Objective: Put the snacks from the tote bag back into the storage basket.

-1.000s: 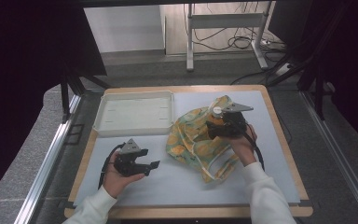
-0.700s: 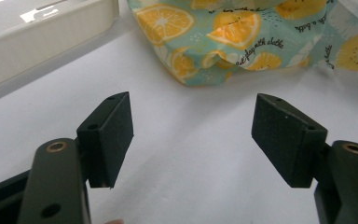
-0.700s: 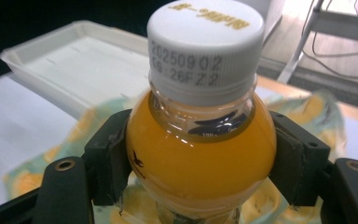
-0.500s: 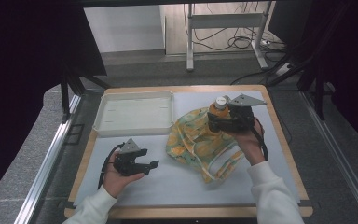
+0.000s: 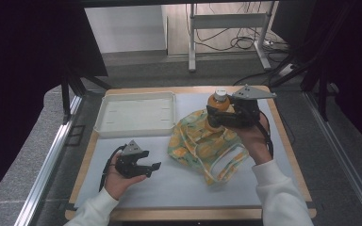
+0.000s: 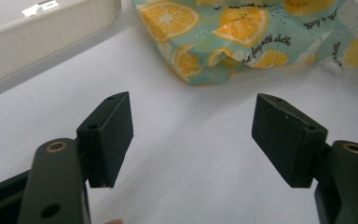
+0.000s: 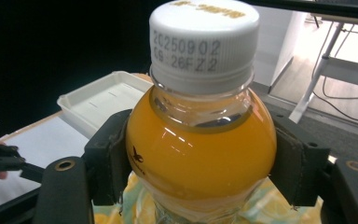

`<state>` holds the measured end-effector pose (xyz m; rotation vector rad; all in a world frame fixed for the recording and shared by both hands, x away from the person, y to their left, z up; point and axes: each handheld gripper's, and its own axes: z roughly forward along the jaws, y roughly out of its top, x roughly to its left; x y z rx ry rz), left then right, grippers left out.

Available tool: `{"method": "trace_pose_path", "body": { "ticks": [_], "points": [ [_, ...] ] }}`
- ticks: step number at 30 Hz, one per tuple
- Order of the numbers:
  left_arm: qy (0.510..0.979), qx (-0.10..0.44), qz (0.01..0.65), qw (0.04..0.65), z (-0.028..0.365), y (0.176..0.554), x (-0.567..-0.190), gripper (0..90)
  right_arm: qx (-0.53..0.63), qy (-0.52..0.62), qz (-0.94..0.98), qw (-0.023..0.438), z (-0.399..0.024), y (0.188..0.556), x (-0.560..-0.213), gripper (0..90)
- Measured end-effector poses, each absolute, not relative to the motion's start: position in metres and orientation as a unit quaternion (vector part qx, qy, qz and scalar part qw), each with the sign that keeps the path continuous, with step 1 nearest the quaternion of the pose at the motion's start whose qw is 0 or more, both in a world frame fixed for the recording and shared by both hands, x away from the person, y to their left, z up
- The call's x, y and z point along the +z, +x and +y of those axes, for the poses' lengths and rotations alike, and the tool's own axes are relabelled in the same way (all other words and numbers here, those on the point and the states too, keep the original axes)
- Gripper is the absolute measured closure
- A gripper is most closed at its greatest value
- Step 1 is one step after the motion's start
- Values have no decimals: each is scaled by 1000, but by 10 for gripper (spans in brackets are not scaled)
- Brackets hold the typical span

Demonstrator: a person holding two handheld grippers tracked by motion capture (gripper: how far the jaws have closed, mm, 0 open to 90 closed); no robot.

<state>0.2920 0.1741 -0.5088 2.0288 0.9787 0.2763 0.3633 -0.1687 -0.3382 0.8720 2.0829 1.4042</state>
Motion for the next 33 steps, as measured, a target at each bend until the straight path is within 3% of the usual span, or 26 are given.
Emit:
{"method": "trace_pose_path", "body": {
  "ticks": [33],
  "points": [
    [812,108,387,423,174,292,-510,293,521,292,777,197,-84,391,-344,297]
  ]
}}
